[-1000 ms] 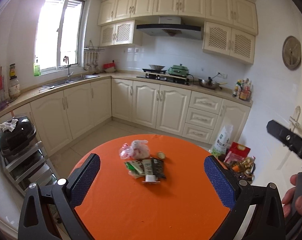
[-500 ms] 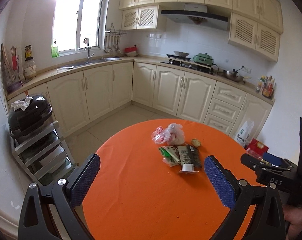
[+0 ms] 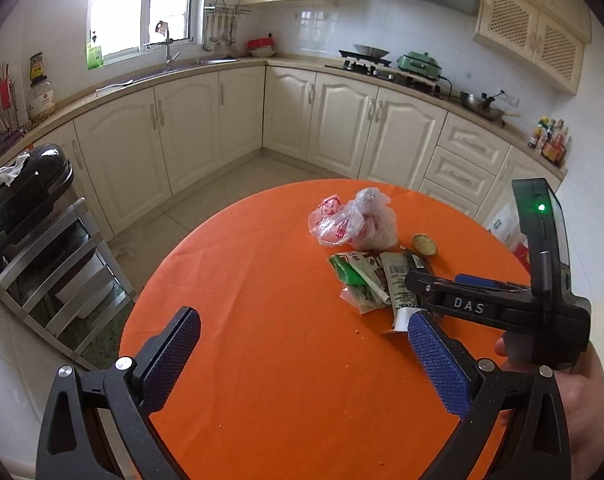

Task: Collect trash
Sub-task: 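Grasp the black snack packet with the right tool while the left tool grasps the green-and-white packet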

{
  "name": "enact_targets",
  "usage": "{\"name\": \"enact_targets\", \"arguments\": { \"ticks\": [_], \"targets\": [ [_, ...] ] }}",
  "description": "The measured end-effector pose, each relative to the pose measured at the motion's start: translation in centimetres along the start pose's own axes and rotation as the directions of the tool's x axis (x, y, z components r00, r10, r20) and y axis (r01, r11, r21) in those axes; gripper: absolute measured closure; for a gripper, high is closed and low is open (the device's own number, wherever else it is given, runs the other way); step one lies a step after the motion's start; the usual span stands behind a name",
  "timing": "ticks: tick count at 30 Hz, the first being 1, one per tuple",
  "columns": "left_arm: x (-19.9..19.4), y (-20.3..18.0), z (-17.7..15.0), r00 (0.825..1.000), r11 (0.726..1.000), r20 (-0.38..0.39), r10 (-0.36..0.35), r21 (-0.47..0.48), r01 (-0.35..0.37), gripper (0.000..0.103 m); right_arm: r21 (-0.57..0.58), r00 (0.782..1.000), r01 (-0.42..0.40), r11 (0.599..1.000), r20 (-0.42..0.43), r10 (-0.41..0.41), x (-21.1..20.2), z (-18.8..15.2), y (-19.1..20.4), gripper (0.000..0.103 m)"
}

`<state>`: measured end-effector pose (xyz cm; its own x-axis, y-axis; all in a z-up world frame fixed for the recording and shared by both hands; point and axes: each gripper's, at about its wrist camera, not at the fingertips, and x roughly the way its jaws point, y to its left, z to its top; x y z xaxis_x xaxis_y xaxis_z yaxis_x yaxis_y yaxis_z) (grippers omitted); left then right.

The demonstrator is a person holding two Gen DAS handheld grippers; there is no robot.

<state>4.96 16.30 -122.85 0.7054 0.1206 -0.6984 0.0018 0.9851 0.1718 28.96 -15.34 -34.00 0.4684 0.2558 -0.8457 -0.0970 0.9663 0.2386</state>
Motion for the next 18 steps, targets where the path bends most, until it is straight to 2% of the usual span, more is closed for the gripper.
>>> {"name": "enact_targets", "arguments": {
  "ticks": [1,2,3,4,5,6,7,9,10,11,12,18],
  "targets": [
    [-0.7,0.1,2.4,1.0,1.0,-0.008,-0.004,-0.002,0.004,0.001,-0.003,1.0,-0.001,1.0,-0.022,0.001,0.9,0.1,0.0,0.033],
    [0.1,-0.1,4.5,1.0,1.0,-0.018,-0.006,-0.003,0.006,0.001,-0.021,1.0,0.0,1.0,-0.007,0.0,1.0,0.1,0.1,0.034],
    [0.5,-0.2,5.4,1.0,1.0,-0.029,-0.009,-0.002,0.009,0.001,-0.035,1.0,-0.002,0.999,-0.01,0.002,1.1,0.1,0.1,0.037],
    [-0.3,1.1,7.8,0.999,1.0,-0.035,-0.013,-0.003,0.013,0.001,-0.038,1.0,-0.016,0.999,-0.003,0.016,1.0,0.2,0.1,0.052],
    [-0.8,1.5,10.5,0.999,1.0,-0.041,-0.024,-0.01,0.023,0.001,-0.029,0.998,-0.061,0.998,-0.007,0.06,1.0,0.3,-0.2,0.06],
    [-2.3,3.4,13.2,0.998,0.999,-0.051,-0.031,-0.008,0.031,0.001,-0.023,0.996,-0.09,0.996,-0.011,0.09,0.9,0.2,-0.5,0.075],
    [-3.0,4.9,15.3,0.997,0.999,-0.063,-0.042,-0.008,0.041,0.001,-0.031,0.995,-0.098,0.995,-0.01,0.098,0.7,0.0,-0.6,0.081],
    [-2.0,4.9,18.0,0.995,0.998,-0.082,-0.058,0.002,0.058,0.001,-0.038,0.994,-0.109,0.993,-0.017,0.108,0.4,-0.3,-1.0,0.085],
    [-0.3,5.6,21.8,0.994,0.998,-0.09,-0.066,0.007,0.067,0.001,-0.038,0.994,-0.11,0.993,-0.02,0.109,0.2,-0.4,-1.3,0.087],
    [0.9,5.1,22.0,0.993,0.997,-0.097,-0.072,0.015,0.074,0.001,-0.044,0.995,-0.098,0.994,-0.018,0.098,-0.2,-0.6,-1.6,0.087],
    [-0.2,5.7,24.4,0.991,0.996,-0.103,-0.084,0.019,0.087,0.001,-0.041,0.995,-0.094,0.995,-0.015,0.094,-0.5,-0.9,-1.9,0.088],
    [2.0,4.7,27.2,0.985,0.994,-0.135,-0.105,0.012,0.108,0.001,0.022,0.992,-0.125,0.992,0.014,0.124,-2.1,-1.9,-4.5,0.088]
  ]
}}
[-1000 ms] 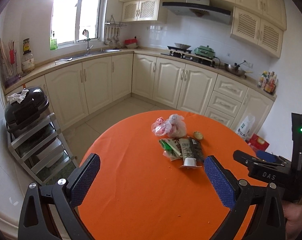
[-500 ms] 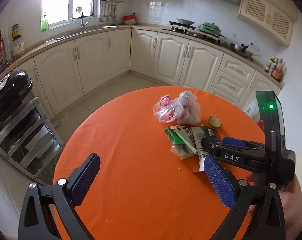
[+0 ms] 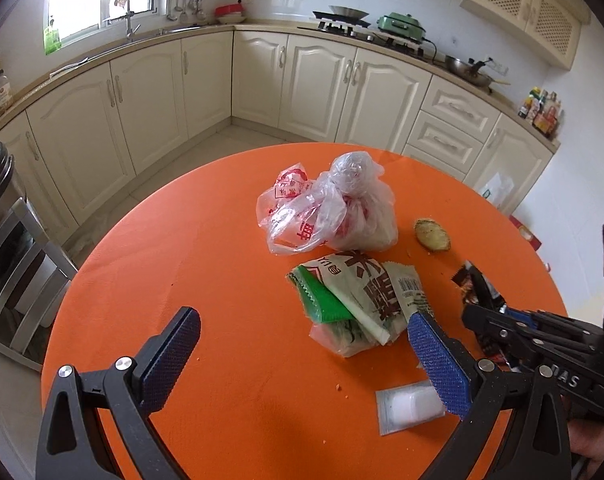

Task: Collect trash
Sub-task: 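Grasp the black snack packet with the right tool while the left tool grasps the green-and-white packet, then carry the black packet and green-and-white packet over the blue bin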

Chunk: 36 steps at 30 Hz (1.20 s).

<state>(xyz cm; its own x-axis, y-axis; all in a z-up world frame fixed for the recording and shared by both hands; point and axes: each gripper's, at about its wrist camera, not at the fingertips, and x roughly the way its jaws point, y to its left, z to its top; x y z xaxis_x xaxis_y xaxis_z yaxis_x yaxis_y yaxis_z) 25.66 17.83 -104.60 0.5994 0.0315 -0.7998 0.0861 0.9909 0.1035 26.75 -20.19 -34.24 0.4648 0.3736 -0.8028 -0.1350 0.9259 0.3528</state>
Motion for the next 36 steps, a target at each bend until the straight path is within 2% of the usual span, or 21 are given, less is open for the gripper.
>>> {"name": "enact_targets", "arguments": {
  "ticks": [5,6,7,9,12,17,24,31,36],
  "targets": [
    [3.6,-0.4,1.5,0.999,1.0,-0.036,-0.006,-0.016,0.006,0.006,0.025,1.0,-0.006,1.0,0.017,0.006,-1.2,-0.4,-1.0,0.088],
    [4.3,-0.3,1.8,0.999,1.0,-0.047,-0.015,-0.019,0.014,0.017,0.025,1.0,-0.008,1.0,0.021,0.008,-1.4,-0.4,-1.1,0.088],
    [4.9,-0.5,2.1,0.999,1.0,-0.049,-0.007,-0.014,0.007,0.016,0.025,1.0,-0.01,1.0,0.024,0.01,-1.5,-0.4,-1.0,0.088],
    [5.6,-1.5,2.7,0.999,1.0,-0.033,-0.023,0.019,0.024,0.032,0.026,1.0,-0.009,1.0,0.027,0.008,-1.6,-0.4,-1.0,0.088],
    [6.2,-2.1,3.6,0.994,0.993,-0.028,-0.109,0.037,0.11,0.061,0.039,0.999,-0.018,0.999,0.036,0.016,-2.2,-0.6,-1.4,0.088],
    [7.2,-3.2,4.1,0.986,0.986,-0.005,-0.166,0.018,0.166,0.069,0.046,0.998,-0.017,0.999,0.054,0.015,-3.2,-0.8,-1.5,0.087],
    [6.9,-1.7,5.3,0.988,0.989,0.038,-0.149,0.011,0.149,0.07,0.062,0.997,-0.024,0.998,0.077,0.019,-4.9,-1.4,-2.2,0.087],
    [4.6,-0.2,6.0,0.989,0.992,0.078,-0.124,0.023,0.123,0.071,0.059,0.993,-0.043,0.997,0.11,0.037,-7.0,-2.4,-2.1,0.087],
    [1.2,-1.3,6.4,0.983,0.991,0.13,-0.131,0.057,0.124,0.071,0.053,0.987,-0.057,0.997,0.151,0.048,-9.2,-3.2,-1.7,0.087]
  ]
}}
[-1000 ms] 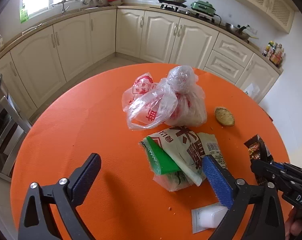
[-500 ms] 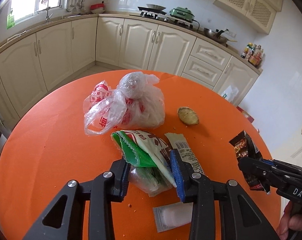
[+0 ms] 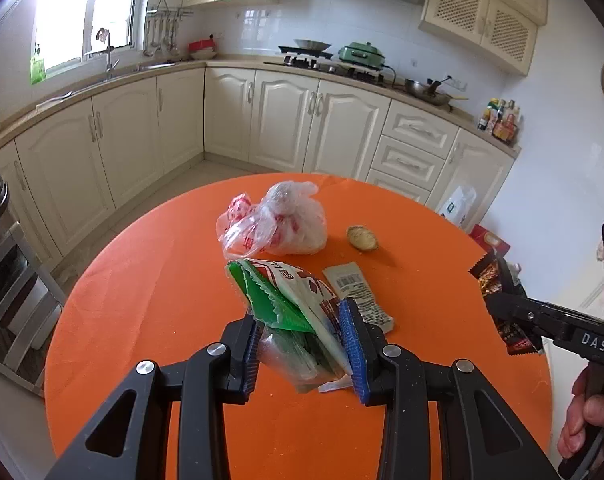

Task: Collect trash
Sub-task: 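Carry the black packet and green-and-white packet over the blue bin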

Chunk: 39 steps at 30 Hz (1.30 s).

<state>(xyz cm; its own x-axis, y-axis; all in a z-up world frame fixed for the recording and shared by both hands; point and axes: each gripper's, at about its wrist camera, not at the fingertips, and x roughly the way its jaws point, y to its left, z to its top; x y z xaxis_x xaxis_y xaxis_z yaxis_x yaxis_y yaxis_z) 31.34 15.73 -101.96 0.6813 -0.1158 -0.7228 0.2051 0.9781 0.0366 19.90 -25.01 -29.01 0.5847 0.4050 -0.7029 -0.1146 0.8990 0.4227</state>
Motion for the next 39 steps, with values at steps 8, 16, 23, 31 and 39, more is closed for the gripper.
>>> {"name": "enact_targets", "arguments": {
  "ticks": [8,16,23,31,39],
  "targets": [
    [-6.1,-6.4,0.9,0.991,0.991,0.081,-0.107,0.085,0.101,0.07,0.001,0.996,0.009,1.0,0.093,-0.009,-5.1,-0.5,-0.3,0.087],
    [-11.1,-14.3,2.6,0.964,0.956,0.091,-0.248,0.182,0.229,0.07,0.033,0.975,0.069,0.997,0.211,-0.075,-12.5,-1.2,-3.0,0.087],
    [-13.4,-23.4,4.0,0.917,0.879,0.001,-0.398,0.287,0.381,0.07,0.149,0.937,0.191,0.97,0.268,-0.226,-19.7,-3.4,-10.2,0.087],
    [-10.8,-33.8,2.7,0.855,0.789,-0.231,-0.464,0.331,0.518,0.07,0.351,0.918,0.289,0.891,0.163,-0.362,-21.4,-8.8,-22.1,0.087],
    [-4.3,-42.6,3.0,0.827,0.771,-0.432,-0.36,0.361,0.525,0.07,0.528,0.938,0.272,0.805,0.041,-0.344,-18.2,-13.8,-32.1,0.087]
  ]
}}
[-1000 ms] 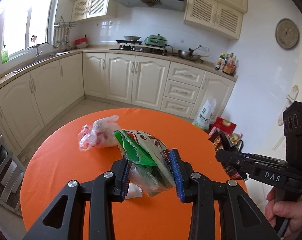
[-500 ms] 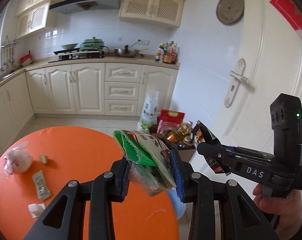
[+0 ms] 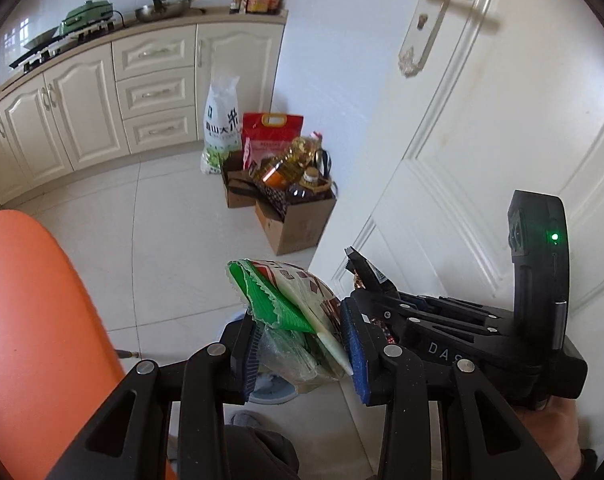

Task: Collect trash
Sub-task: 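Carry the black packet and green-and-white packet over the blue bin, then open both tools to drop the packets into the bin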

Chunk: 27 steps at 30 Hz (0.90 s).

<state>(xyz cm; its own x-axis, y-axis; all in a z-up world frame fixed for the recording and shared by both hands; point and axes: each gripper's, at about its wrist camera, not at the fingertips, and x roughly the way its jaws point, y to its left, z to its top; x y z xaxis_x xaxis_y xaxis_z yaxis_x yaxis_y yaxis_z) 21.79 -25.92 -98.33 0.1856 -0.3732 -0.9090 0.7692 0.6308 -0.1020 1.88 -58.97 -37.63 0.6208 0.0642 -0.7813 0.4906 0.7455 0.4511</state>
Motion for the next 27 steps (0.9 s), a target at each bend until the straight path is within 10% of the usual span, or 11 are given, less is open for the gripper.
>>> {"name": "enact_targets", "arguments": {
  "ticks": [9,12,17,27],
  "targets": [
    [9.3,-1.5,6.8,0.972,0.998,-0.23,0.049,-0.023,-0.056,0.065,0.142,0.988,-0.002,0.99,-0.152,0.024,9.1,-0.7,-5.6,0.082],
    [11.3,-1.8,9.3,0.953,0.995,-0.289,0.085,-0.03,-0.098,0.051,0.185,0.982,0.017,0.983,-0.189,0.019,11.3,-1.0,-7.0,0.055],
    [10.1,-3.6,10.6,0.951,0.982,-0.249,0.183,-0.007,-0.19,0.008,0.255,0.989,0.063,0.965,-0.146,-0.026,10.6,-1.4,-8.4,0.005],
    [0.2,-8.1,10.3,0.97,0.979,-0.132,0.202,0.015,-0.202,0.001,0.299,1.0,0.013,0.954,-0.016,-0.009,5.1,-0.9,-6.6,0.0]
  ]
}}
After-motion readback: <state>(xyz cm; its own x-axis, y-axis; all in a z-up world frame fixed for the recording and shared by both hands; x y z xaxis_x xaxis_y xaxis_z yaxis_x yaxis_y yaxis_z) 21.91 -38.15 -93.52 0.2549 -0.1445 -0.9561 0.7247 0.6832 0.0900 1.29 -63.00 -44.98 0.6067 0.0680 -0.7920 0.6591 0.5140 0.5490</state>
